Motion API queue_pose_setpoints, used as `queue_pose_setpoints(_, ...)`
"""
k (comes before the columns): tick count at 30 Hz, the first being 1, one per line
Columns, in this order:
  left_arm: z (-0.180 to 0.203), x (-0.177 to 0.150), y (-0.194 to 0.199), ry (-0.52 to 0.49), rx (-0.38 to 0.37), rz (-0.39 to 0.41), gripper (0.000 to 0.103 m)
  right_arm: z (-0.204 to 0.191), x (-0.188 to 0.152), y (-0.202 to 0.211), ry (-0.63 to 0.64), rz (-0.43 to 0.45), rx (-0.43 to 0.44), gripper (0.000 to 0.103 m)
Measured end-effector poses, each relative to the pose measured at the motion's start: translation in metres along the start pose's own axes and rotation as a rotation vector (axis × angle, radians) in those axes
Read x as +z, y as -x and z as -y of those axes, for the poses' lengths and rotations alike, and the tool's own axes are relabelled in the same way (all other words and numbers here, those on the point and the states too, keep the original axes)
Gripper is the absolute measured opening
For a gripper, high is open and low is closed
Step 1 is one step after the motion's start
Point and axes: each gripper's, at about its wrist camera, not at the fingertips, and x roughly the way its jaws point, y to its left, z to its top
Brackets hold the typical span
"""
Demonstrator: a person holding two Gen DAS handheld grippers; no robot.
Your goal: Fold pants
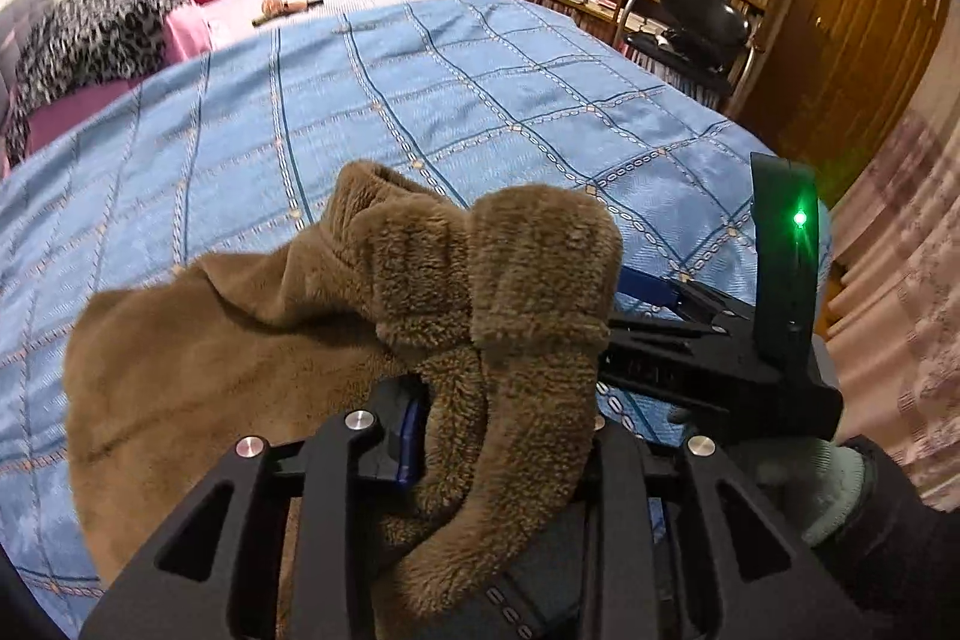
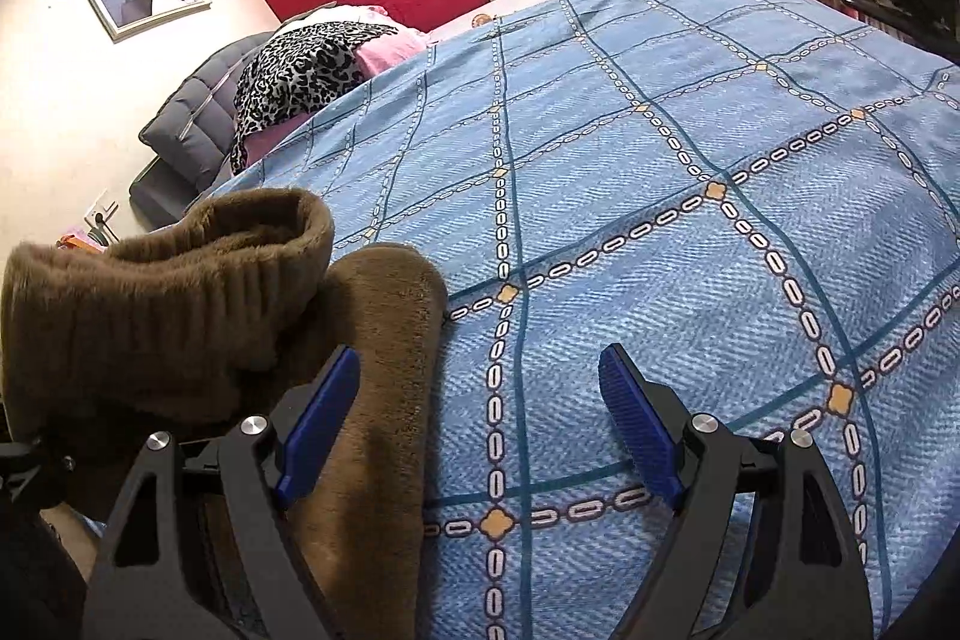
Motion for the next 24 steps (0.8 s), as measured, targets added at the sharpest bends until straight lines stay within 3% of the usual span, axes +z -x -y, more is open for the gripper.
queue_pose_setpoints(1, -0.004, -0.001, 0.000, 0.019, -0.027, -0.008, 0.031, 0.000, 0.000, 0.000, -0.002, 0.001, -0.003, 0.083)
queue_pose_setpoints(2, -0.007, -0.001, 0.002, 0.030, -0.054, -0.010, 0.044, 0.001, 0.001, 0.000, -0.004, 0.002, -0.005, 0.083)
queue_pose_setpoints(3, -0.009, -0.001, 0.004, 0.047, -0.103, -0.009, 0.064, 0.001, 0.001, 0.001, -0.005, 0.003, -0.006, 0.083)
queue_pose_setpoints(5, -0.011, -0.004, 0.012, 0.069, -0.201, 0.013, 0.073, 0.002, 0.001, 0.002, -0.006, 0.006, -0.015, 0.083)
queue_pose_setpoints(10, -0.002, -0.004, 0.024, 0.009, -0.235, 0.041, 0.073, 0.000, 0.002, 0.008, -0.010, 0.012, -0.002, 0.083)
queue_pose_setpoints(14, -0.020, -0.004, 0.038, 0.053, -0.220, 0.080, 0.073, 0.001, 0.005, 0.019, -0.062, 0.018, 0.069, 0.083)
queue_pose_setpoints(18, -0.055, -0.010, 0.055, 0.132, -0.164, 0.128, 0.075, -0.011, 0.012, 0.028, -0.096, 0.006, 0.195, 0.083)
queue_pose_setpoints(22, -0.089, -0.019, 0.064, 0.203, -0.079, 0.145, 0.075, -0.032, 0.008, 0.019, -0.112, -0.077, 0.327, 0.083)
queue_pose_setpoints(24, -0.107, -0.027, 0.067, 0.254, -0.052, 0.149, 0.075, -0.041, 0.005, 0.011, -0.117, -0.118, 0.351, 0.083)
